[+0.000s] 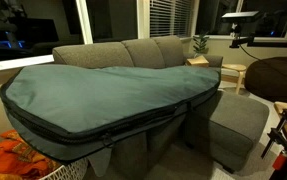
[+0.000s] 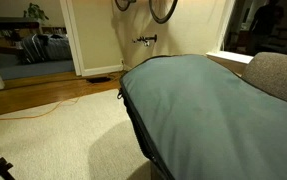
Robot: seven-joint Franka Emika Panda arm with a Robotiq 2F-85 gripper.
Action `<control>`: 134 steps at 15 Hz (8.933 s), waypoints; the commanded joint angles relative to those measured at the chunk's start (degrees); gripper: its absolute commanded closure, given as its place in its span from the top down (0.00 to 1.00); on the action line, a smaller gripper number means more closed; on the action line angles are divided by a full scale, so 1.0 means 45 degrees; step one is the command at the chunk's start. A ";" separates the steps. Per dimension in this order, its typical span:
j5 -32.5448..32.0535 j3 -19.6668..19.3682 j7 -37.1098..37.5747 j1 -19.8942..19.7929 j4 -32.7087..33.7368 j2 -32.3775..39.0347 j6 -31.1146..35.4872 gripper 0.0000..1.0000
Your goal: Close the zip
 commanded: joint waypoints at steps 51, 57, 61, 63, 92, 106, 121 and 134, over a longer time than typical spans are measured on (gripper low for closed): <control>0.1640 0.0290 -0.2647 -0.0125 0.3963 0.5700 -0.0332 1.00; 0.1599 0.0330 -0.2688 -0.0137 0.4445 0.6232 -0.0468 1.00; 0.1617 0.0332 -0.2691 -0.0138 0.4364 0.6193 -0.0460 1.00; 0.1554 0.0383 -0.2533 -0.0116 0.3989 0.6006 -0.0414 1.00; 0.1965 0.1627 -0.2611 0.0946 -0.0713 0.4488 0.0966 1.00; 0.4068 0.1954 -0.4088 0.1673 -0.1003 0.4989 0.3140 1.00; 0.6835 0.2835 -0.5626 0.1879 -0.0551 0.7152 0.4346 1.00; 0.7599 0.2983 -0.5409 0.1777 -0.0599 0.7589 0.4725 1.00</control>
